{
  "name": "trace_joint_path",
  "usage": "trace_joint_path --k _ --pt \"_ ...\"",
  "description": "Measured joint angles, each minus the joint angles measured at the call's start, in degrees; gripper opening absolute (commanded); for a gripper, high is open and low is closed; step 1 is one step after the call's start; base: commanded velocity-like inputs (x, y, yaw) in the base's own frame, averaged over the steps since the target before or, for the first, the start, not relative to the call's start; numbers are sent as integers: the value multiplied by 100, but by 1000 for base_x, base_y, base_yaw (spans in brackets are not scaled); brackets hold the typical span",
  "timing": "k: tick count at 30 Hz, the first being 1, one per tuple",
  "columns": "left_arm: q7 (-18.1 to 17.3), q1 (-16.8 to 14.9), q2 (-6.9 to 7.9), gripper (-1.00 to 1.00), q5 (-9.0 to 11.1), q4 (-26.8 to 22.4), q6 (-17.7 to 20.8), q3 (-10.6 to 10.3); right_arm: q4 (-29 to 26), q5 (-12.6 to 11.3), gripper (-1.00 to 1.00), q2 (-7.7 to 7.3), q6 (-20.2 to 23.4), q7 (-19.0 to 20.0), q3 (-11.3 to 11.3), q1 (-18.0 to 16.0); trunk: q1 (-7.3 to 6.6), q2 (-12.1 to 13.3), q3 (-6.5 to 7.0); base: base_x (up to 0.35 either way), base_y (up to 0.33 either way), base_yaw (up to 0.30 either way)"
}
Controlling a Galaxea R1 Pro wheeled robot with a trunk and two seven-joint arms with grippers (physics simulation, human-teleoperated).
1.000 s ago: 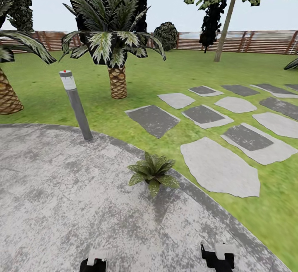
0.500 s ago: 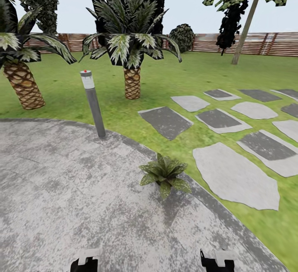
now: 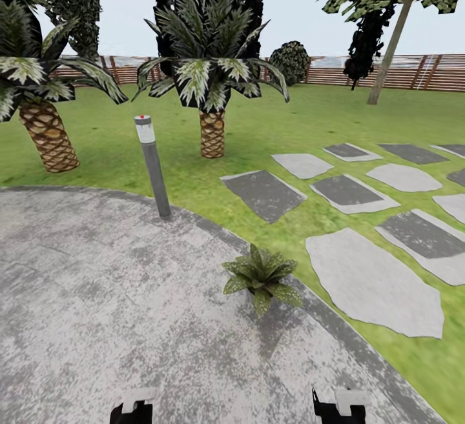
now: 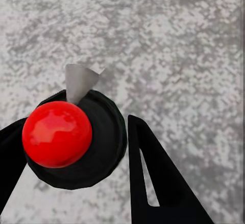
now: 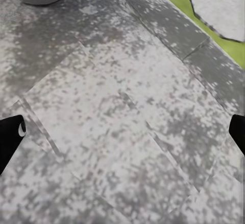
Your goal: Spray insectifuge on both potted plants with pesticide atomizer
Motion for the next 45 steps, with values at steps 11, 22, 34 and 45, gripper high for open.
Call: trace_joint_path --k 11,22,34,45 --pt "0 1 1 -100 0 -2 0 -1 1 0 100 1 0 0 8 -1 -242 441 212 0 0 66" --pt "0 6 1 -100 1 6 -9 0 2 -1 100 1 0 0 17 -1 -418 764 419 0 0 217" --pt "0 10 7 -100 1 7 -35 1 1 0 100 1 1 2 17 -1 -414 764 485 -275 25 224" --pt "0 11 4 -100 0 7 -35 4 2 -1 100 1 0 -1 17 -1 -418 764 542 -175 98 231"
